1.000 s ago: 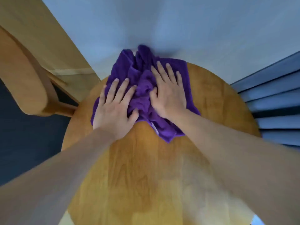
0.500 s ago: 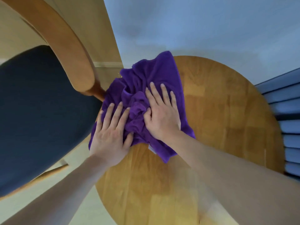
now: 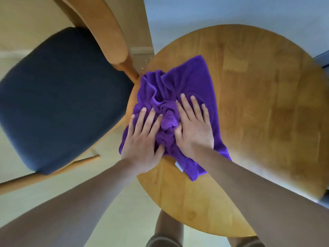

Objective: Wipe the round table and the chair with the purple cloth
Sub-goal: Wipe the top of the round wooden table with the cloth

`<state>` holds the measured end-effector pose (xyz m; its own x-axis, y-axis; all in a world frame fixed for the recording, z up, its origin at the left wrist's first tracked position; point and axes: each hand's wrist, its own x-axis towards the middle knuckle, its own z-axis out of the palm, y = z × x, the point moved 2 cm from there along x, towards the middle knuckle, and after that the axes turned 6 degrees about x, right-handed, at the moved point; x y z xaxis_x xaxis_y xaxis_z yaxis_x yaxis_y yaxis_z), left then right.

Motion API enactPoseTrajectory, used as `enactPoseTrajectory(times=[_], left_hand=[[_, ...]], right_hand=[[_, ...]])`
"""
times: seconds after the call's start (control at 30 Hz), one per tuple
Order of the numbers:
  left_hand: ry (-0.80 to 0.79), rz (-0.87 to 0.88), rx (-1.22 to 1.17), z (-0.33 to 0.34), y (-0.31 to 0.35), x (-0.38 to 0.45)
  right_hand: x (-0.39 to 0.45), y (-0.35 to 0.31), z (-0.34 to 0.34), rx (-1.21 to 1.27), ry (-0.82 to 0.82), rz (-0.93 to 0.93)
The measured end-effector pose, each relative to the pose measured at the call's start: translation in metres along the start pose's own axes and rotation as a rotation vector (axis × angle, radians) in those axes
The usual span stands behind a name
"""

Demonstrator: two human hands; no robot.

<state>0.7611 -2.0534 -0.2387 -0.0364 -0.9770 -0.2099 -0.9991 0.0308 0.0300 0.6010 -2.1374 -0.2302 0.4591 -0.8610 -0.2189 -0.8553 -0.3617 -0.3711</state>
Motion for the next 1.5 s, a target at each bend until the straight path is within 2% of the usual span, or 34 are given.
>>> enactPoseTrajectory(times=[0.13,0.2,0.27,0.47,0.67,0.77,1.0,1.27,1.5], left_hand=[[0.07,-0.35,-0.184,-0.003,0.031,-0.019],[0.07,-0.424,-0.225,0.002,0.044,-0.035],[0.049,-0.348,-0.181,0.009,0.046,-0.048],[0.059,0.187,-0.045,0.013,0.024,-0.074],[-0.055,0.49,0.076,0.007,0.029,-0.084],[-0.071,0.525,0.084,0.01,0.067,-0.098],[-0.039,0.44,0.116,0.019,0.163,-0.115],[-0.007,0.598,0.106,0.009,0.222,-0.044],[0.053,0.665,0.046,-0.004,0.267,0.049]], right_hand=[[-0.025,-0.017,0.01,0.058,0.081,0.144],[-0.036,-0.02,0.015,0.062,0.082,0.139],[-0.049,-0.016,0.019,0.053,0.064,0.08],[-0.103,-0.009,0.027,0.055,0.026,-0.009],[-0.166,0.009,0.039,0.103,0.108,-0.029],[-0.201,0.032,0.04,0.123,0.141,-0.005],[-0.246,0.099,0.023,0.137,0.127,0.049],[-0.241,0.164,-0.014,0.138,0.197,0.224],[-0.192,0.23,-0.05,0.121,0.253,0.391]])
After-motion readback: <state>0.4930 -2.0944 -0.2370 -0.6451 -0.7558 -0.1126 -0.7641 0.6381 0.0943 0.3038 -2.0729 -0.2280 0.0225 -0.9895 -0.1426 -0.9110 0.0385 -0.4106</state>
